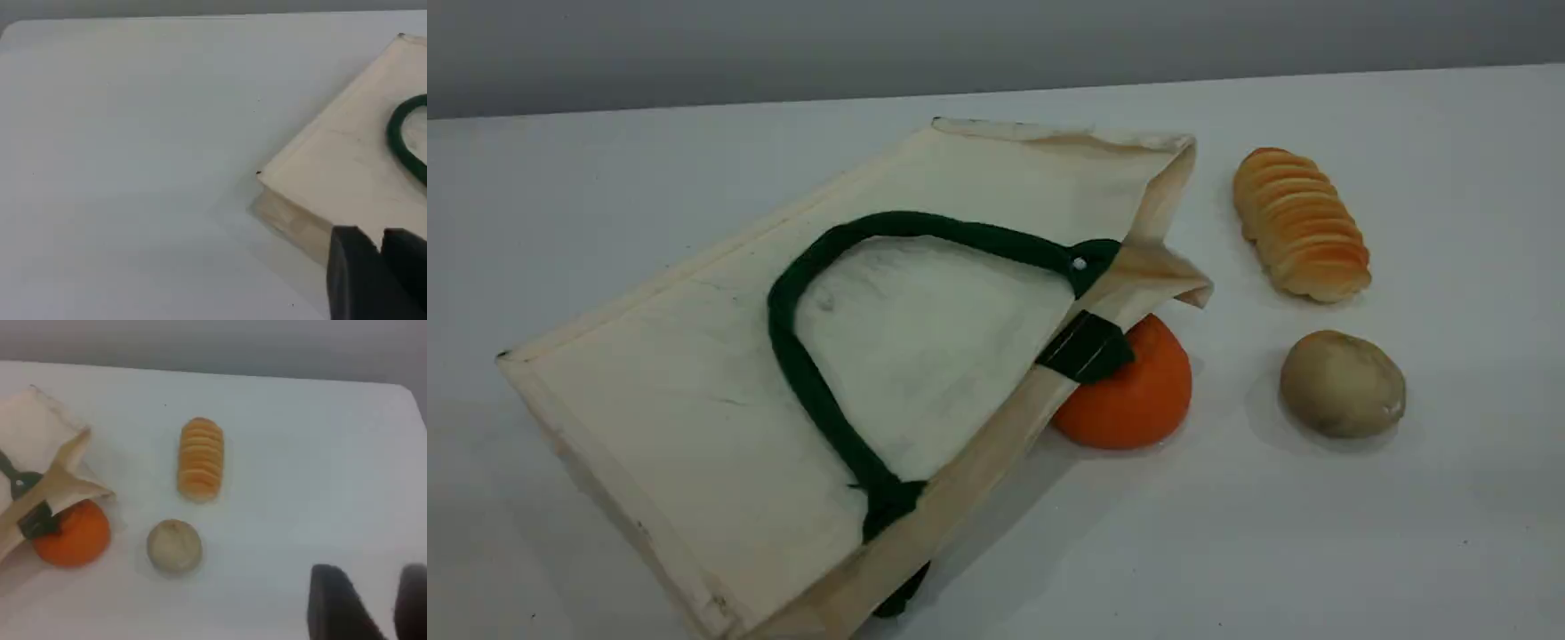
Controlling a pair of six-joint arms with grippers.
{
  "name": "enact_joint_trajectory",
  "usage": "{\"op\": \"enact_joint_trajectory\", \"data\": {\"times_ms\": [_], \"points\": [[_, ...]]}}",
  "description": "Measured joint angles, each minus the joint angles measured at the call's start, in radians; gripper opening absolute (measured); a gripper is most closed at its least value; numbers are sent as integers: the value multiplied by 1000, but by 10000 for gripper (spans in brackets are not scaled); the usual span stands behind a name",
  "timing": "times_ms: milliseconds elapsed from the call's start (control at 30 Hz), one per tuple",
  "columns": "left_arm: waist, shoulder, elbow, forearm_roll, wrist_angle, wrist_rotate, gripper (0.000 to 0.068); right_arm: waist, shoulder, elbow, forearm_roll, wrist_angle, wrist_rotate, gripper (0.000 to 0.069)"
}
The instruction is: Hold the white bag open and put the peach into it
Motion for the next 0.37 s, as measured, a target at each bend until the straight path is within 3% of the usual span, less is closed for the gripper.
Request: {"op": "enact_joint_trajectory", "data": {"times_ms": [367], "points": [[0,0,0,0,0,0,139,0,0,0,0,0,-1,198]]}}
